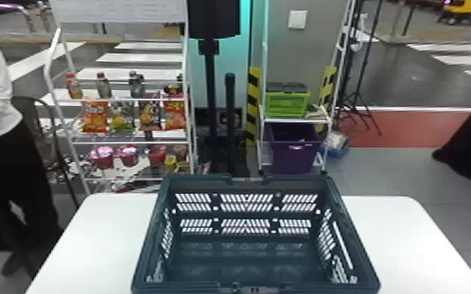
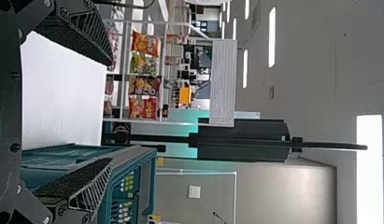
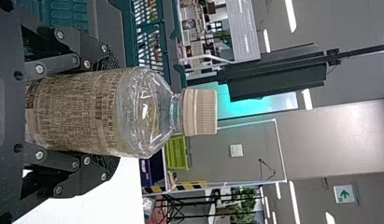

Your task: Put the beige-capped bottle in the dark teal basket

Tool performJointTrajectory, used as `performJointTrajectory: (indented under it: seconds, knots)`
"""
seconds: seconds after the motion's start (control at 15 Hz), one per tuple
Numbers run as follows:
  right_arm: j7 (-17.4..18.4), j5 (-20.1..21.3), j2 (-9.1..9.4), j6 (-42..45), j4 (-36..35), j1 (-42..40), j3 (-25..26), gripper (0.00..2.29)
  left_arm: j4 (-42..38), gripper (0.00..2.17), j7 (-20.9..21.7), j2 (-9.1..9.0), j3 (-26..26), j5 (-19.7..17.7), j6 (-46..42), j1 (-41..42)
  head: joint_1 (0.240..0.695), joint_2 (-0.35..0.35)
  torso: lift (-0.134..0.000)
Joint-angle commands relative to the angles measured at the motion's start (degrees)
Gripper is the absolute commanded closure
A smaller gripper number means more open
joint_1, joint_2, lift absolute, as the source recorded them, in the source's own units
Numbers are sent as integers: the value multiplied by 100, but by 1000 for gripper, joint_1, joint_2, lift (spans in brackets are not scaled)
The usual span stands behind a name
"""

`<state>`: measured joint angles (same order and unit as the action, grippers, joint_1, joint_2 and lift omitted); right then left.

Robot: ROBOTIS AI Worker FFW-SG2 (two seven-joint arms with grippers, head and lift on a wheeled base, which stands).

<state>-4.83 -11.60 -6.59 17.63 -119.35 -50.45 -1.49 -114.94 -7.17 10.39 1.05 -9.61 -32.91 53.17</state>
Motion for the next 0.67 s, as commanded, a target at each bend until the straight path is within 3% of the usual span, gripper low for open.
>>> performJointTrajectory:
  seconds: [0.0, 0.6]
  knots:
    - [0, 0, 0, -2, 0, 0, 0, 1804, -11, 157, 5, -1, 0, 3, 0, 0, 499, 0, 0]
    - [0, 0, 0, 33, -44, -18, 0, 1804, -29, 157, 5, -1, 0, 3, 0, 9, 499, 0, 0]
